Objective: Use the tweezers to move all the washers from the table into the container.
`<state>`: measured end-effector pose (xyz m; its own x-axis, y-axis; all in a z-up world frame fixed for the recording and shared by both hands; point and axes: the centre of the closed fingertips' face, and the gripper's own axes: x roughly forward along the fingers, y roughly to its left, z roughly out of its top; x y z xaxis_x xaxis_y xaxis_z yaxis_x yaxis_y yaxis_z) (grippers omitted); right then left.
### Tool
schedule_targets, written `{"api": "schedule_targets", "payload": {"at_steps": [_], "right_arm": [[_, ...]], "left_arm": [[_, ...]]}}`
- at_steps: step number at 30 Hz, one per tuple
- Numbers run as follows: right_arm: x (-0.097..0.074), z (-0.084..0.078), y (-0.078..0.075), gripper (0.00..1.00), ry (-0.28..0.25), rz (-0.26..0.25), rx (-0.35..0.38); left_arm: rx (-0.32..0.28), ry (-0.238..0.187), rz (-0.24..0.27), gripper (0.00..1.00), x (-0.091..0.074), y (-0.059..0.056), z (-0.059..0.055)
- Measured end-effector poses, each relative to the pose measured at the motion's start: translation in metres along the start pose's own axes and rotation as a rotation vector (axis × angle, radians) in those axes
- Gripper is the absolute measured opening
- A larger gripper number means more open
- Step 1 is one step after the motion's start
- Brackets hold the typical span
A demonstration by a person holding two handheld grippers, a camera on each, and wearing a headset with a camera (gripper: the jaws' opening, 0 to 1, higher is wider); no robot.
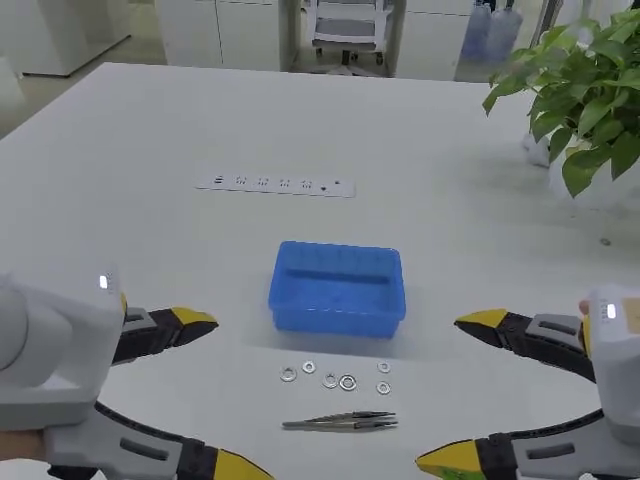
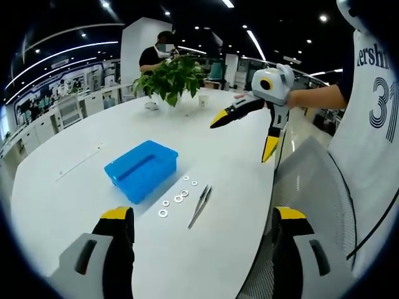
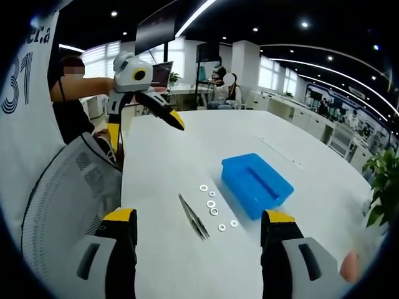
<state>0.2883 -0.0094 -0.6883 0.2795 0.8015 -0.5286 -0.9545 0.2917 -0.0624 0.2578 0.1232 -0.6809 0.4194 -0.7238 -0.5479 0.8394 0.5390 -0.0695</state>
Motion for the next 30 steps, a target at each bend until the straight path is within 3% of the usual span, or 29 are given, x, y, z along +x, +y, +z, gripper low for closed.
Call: {"api": "schedule_targets", "payload": {"at_steps": [27, 30], "right_arm": [[0.001, -0.002, -0.003, 0.82, -0.003, -0.005, 0.015], [0.002, -0.002, -0.003, 0.82, -0.002, -0.004, 0.018]], "left_arm": [[0.014, 0.031, 0.001, 0.96, -0.002, 0.001, -0.005], [0.024, 0.064, -0.004, 0.96, 0.000, 0.000, -0.010]]}}
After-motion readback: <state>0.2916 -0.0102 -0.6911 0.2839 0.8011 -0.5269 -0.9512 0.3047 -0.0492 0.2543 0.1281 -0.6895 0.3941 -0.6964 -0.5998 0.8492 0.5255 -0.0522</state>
